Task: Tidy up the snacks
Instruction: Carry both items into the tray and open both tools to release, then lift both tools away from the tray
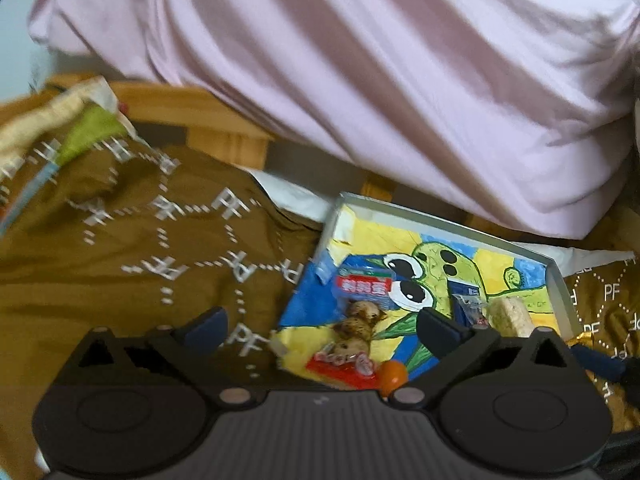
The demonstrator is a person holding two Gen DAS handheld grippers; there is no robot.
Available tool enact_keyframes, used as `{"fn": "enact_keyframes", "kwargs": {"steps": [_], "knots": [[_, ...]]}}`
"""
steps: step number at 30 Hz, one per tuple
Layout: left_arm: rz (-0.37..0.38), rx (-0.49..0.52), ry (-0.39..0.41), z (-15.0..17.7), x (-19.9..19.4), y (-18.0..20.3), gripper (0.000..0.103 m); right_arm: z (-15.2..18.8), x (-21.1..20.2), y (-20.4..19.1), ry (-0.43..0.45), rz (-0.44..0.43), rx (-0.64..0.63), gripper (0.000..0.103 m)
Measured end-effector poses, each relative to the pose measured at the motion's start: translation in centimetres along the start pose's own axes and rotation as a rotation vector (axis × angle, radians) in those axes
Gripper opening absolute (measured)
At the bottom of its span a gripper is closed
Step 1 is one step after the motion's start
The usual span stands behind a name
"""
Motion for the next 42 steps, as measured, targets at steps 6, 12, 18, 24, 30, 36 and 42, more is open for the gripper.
{"fn": "enact_keyframes", "kwargs": {"steps": [6,12,18,24,30,36,42], "knots": [[-0.029,-0.004,0.087,0.1,-5.6,-1.3,0.102,-1.0,-4.4,-1.2,0.082,-0.023,0.034,0.102],[-0.042,-0.020,0.135,1.4,-10.3,-2.4,0.103,-0.9,-8.8,-3.4,0.123,-0.035,-0.015,0.102],[-0.024,-0.013,0.156,4.0,-13.7,-2.2,0.103,0.3,-12.2,-5.1,0.120,-0.038,-0.034,0.102],[-0.007,0.010,0.156,7.2,-15.9,-2.2,0.103,2.4,-14.3,-6.5,0.091,-0.008,-0.055,0.102],[-0.007,0.032,0.159,9.2,-17.0,-2.9,0.103,4.2,-15.3,-7.1,0.056,0.002,-0.016,0.102],[-0.004,0.030,0.138,11.0,-16.8,-3.8,0.103,6.3,-15.2,-7.7,-0.001,0.015,0.008,0.102],[0.000,0.045,0.101,12.4,-16.0,-4.4,0.103,8.1,-14.6,-8.0,-0.057,0.036,0.021,0.102]]}}
Point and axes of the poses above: each gripper's, at about its wrist camera, not at the fingertips, and x roughly the way its jaws point, y to its right, z to its underside, the point moved 5 cm from there along x, roughly the way its jaws point, and after that the axes turned 6 degrees about -z, right-handed, at the moved point
